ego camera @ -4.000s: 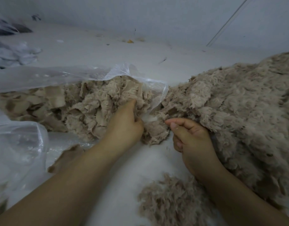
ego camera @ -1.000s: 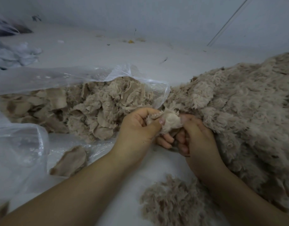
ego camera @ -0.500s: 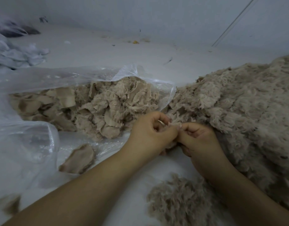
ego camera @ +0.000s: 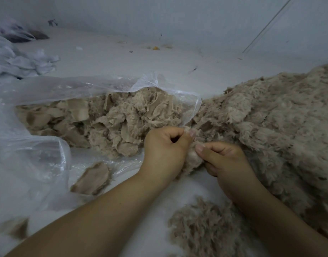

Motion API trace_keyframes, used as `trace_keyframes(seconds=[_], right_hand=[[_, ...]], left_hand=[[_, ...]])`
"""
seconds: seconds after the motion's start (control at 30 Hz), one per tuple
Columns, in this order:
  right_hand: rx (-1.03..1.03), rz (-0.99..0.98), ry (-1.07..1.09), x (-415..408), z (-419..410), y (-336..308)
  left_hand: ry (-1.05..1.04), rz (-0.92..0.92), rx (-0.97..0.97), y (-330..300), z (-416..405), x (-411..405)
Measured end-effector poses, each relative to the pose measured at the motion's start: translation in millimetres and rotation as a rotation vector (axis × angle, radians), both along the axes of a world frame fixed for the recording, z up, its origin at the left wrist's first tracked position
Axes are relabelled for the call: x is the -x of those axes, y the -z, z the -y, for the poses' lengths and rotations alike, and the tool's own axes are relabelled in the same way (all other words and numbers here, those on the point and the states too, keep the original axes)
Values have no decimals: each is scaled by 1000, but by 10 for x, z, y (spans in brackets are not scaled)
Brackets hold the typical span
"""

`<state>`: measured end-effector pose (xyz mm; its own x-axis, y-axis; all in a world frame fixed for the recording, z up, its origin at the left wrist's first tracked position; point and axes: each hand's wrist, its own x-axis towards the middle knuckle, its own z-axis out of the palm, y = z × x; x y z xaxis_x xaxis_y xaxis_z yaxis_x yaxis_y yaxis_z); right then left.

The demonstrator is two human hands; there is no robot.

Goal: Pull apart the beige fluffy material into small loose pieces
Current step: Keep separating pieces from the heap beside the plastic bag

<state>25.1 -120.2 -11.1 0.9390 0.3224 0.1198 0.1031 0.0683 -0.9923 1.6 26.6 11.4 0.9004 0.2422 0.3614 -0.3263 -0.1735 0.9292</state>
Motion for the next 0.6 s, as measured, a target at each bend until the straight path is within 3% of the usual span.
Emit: trace_keyframes(seconds=[0.3,0.5,0.6], right_hand=[[-148,-148,101,-29,-8,-17],[-215,-169,149,3,-29,-58],[-207,-204,168,14,-25,-64]], left_hand=[[-65,-32,139,-57,-103,-71],[520,-106,-53,-148,-198,9],[585,-170,-240,-195,-248,23]])
